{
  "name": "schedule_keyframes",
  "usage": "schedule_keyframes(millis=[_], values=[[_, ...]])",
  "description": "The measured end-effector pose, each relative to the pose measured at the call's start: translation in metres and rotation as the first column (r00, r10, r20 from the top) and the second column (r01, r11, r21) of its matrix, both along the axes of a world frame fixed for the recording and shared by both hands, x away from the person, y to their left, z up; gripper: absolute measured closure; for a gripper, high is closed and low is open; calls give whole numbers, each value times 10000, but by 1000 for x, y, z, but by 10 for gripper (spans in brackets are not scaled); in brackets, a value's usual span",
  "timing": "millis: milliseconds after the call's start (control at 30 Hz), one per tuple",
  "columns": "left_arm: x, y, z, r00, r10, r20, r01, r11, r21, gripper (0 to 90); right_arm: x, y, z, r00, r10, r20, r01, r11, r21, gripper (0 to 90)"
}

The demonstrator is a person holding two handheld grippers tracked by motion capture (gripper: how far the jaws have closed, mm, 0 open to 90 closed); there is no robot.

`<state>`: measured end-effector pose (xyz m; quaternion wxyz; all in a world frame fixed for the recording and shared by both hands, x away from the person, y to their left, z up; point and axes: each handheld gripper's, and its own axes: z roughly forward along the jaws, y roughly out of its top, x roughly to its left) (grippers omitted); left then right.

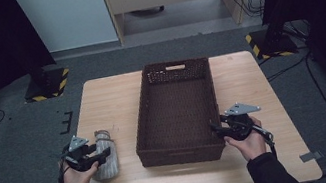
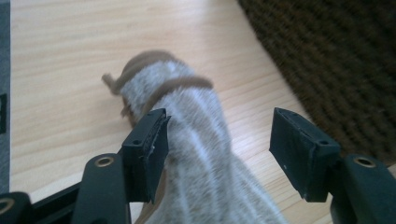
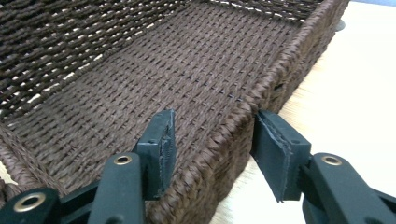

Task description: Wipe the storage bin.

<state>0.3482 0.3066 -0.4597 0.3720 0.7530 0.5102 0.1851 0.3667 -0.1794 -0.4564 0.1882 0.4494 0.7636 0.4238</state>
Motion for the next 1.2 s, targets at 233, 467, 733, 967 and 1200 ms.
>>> schedule_keyframes(millis=[233,467,733,967,1200], values=[[-2,-17,12,9984,-463,339,473,9984,-297,358,1,1,0,9998,185,24,-185,9998,-44,578],[-1,-38,30,9912,-1066,778,1097,9933,-366,366,2,1,1,9994,329,-120,-330,9994,-106,601],[11,-75,49,9769,-1837,1089,1894,9809,-443,391,9,-4,2,9985,540,-84,-543,9981,-305,621],[18,-99,45,9687,-2291,954,2333,9718,-351,426,14,-7,1,9996,250,110,-244,9982,-552,663],[19,-110,29,9661,-2530,516,2554,9657,-470,449,15,-8,1,9997,49,233,-32,9974,-725,691]])
